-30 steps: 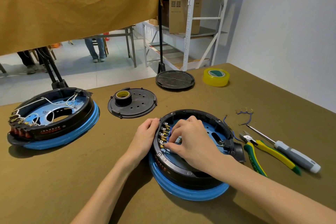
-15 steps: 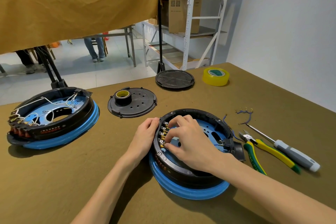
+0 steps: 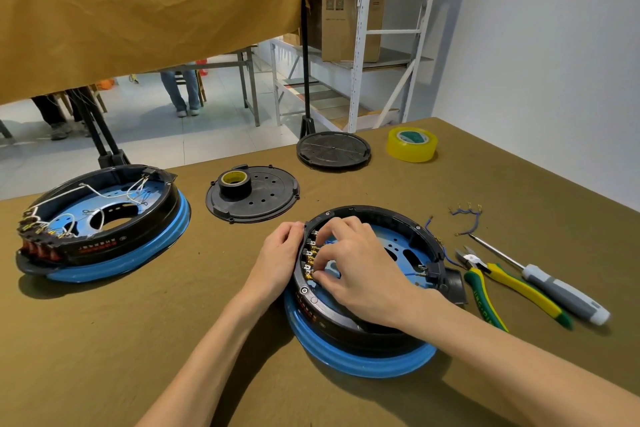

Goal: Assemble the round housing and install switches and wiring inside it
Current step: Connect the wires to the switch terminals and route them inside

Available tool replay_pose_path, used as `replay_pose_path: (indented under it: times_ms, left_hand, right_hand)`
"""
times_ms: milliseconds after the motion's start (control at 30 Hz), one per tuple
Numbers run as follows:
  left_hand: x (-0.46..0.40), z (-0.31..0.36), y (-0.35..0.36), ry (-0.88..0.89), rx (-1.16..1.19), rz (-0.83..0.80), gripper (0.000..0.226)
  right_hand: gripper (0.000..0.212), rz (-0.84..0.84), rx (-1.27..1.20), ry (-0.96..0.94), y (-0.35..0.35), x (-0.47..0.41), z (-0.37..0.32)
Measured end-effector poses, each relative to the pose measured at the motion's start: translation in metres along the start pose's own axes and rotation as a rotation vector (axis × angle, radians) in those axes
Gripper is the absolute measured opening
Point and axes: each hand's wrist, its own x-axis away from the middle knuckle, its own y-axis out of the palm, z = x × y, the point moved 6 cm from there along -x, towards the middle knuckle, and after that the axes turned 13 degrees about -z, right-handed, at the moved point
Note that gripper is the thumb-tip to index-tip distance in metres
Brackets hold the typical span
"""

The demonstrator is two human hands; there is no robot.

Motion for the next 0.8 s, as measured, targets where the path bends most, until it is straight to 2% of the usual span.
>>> replay_pose_path:
  times_ms: [167, 233, 367, 533, 667, 800]
  left_hand:
    - [0.001, 0.001, -0.006, -0.021, -0.038, -0.03, 0.031]
    - [0.003, 0.007, -0.01, 0.006, -0.081, -0.007, 0.027]
    - [0.012, 0.037, -0.015, 0.183, -0.172, 0.071, 0.016]
    - [0.027, 0.073, -0.003, 0.32, -0.27, -0.076, 0.016]
    - [0.036, 0.083, 0.018, 0.33, -0.13, -0.323, 0.014]
    - [0.036, 0.082, 0.029, 0.395, -0.128, -0.234, 0.008]
  right_hand:
    - [0.012, 0.029, -0.051, 0.047, -0.005, 0.01, 0.009]
    - [0.009, 0.129, -0.149, 0.038, -0.012, 0.017, 0.012]
    - [0.003, 0.342, -0.345, -0.035, -0.027, 0.028, 0.012]
    - [0.011, 0.38, -0.882, 0.014, -0.028, 0.022, 0.031]
    - [0.005, 0.415, -1.132, 0.004, -0.03, 0.023, 0.043]
    - [0.004, 0.393, -1.242, -0.015, -0.029, 0.024, 0.044]
